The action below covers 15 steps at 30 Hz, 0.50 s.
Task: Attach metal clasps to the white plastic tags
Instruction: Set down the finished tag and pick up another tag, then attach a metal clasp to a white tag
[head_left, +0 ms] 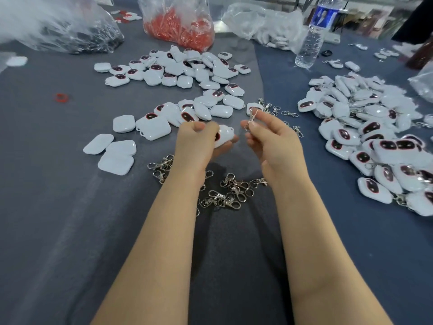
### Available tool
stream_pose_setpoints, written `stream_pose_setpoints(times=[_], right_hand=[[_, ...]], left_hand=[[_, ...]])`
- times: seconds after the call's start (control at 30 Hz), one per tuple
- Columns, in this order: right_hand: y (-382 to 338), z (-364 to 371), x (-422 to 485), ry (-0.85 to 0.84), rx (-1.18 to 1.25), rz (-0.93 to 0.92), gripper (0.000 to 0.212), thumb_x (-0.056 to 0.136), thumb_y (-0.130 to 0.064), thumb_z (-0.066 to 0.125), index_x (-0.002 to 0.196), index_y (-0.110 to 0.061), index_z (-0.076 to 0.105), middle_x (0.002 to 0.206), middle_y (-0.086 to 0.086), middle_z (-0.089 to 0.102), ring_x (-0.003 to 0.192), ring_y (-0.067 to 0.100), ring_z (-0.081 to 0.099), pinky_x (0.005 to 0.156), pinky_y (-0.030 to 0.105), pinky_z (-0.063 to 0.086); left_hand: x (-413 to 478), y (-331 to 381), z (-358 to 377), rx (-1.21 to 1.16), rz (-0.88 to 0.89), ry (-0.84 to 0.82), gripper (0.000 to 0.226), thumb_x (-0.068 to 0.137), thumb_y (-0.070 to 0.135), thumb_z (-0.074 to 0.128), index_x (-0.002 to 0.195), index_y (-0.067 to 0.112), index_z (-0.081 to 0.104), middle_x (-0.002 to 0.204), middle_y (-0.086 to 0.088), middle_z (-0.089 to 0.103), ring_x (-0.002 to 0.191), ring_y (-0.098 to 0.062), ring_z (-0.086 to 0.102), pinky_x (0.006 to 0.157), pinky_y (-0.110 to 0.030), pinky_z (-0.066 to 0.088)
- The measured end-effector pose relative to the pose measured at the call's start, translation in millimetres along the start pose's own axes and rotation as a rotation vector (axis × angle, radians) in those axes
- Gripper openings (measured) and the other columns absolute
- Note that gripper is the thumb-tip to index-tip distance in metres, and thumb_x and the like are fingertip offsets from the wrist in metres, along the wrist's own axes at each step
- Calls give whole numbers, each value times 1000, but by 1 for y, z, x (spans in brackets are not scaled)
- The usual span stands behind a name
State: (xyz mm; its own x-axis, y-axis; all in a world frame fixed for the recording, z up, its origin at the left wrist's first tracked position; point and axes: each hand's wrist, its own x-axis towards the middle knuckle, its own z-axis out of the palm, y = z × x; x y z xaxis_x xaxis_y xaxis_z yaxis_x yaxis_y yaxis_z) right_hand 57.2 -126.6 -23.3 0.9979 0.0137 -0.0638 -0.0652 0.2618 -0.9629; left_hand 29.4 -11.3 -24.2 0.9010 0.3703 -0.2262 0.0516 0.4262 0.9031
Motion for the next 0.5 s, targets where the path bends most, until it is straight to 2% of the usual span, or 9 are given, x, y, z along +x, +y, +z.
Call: stream_pose_setpoints(times=[0.1,0.17,0.27,0.3,0.4,0.5], right_hand=[[-2,2,-1,4,91,28,31,90,6,56,119,-4,55,83,8,65,60,7,59,60,14,51],[-3,2,-3,0,69,3,25,89,6,56,112,-4,57,83,8,64,62,7,62,63,14,53],[-2,2,-4,3,-111,-101,14,89,1,59,94,-12,58,74,-1,69,65,5,64,69,20,54],[-2,1,-4,2,-198,-140,14,89,-2,61,90,-16,58,73,-3,70,68,6,64,73,24,53],[1,3,-5,-18,-366,-217,14,87,-7,63,84,-19,57,76,0,73,80,14,68,81,34,51],[2,4,-5,-33,-411,-226,14,87,-9,64,81,-21,57,78,0,73,89,22,68,84,39,51]], left_hand=[[-2,1,1,120,32,-35,25,89,-2,47,105,15,56,100,-11,60,85,-29,71,62,-27,58],[-5,1,2,245,65,-93,29,88,-3,46,91,20,64,96,-5,59,97,-29,66,74,-34,59],[-10,-1,4,419,138,-112,16,89,9,56,87,18,69,81,5,59,81,-14,62,88,-41,55],[-11,-1,5,455,164,-110,10,89,14,60,89,18,69,78,8,58,81,-14,62,89,-42,54],[-10,-4,6,567,250,-84,9,87,24,65,91,18,69,76,9,59,89,-20,63,90,-38,52],[-6,-7,5,699,360,-22,10,87,28,65,90,20,68,75,15,55,76,-5,53,72,-20,40]])
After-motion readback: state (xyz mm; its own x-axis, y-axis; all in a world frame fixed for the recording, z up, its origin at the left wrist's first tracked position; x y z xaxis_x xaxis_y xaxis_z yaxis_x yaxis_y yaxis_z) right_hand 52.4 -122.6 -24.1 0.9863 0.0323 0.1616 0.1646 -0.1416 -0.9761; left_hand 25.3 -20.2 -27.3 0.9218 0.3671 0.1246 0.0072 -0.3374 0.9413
